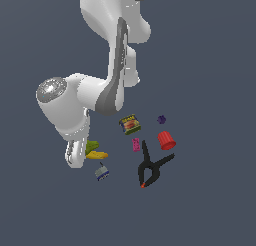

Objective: Pick up a designated object from a clutter of objects.

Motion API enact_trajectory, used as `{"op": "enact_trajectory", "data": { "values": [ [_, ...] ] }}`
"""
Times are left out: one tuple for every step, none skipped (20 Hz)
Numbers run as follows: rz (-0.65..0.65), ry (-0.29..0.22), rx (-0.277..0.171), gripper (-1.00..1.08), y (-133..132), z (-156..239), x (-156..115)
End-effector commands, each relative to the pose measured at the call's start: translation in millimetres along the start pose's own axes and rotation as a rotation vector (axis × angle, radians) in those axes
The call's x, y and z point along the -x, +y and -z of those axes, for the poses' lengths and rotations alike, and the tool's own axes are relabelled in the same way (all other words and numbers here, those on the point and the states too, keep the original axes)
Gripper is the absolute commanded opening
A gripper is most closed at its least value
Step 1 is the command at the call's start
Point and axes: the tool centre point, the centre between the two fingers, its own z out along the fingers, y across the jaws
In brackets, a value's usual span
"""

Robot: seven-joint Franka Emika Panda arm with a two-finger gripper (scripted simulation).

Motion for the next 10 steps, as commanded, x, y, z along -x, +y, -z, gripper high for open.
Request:
{"op": "enact_trajectory", "data": {
  "values": [
    [0.0,0.0,-0.003,-1.0,11,21,3],
    [0.0,0.0,-0.003,-1.0,16,29,4],
    [0.0,-0.001,-0.002,-1.0,20,36,5],
    [0.0,-0.001,-0.002,-1.0,25,44,6],
    [0.0,-0.001,-0.002,-1.0,30,52,8],
    [0.0,-0.001,-0.002,-1.0,34,60,9],
    [0.0,-0.001,-0.002,-1.0,39,68,10],
    [0.0,-0.001,-0.002,-1.0,43,76,11],
    [0.0,-0.001,-0.002,-1.0,48,84,12],
    [0.0,-0.001,-0.002,-1.0,53,92,13]
  ]
}}
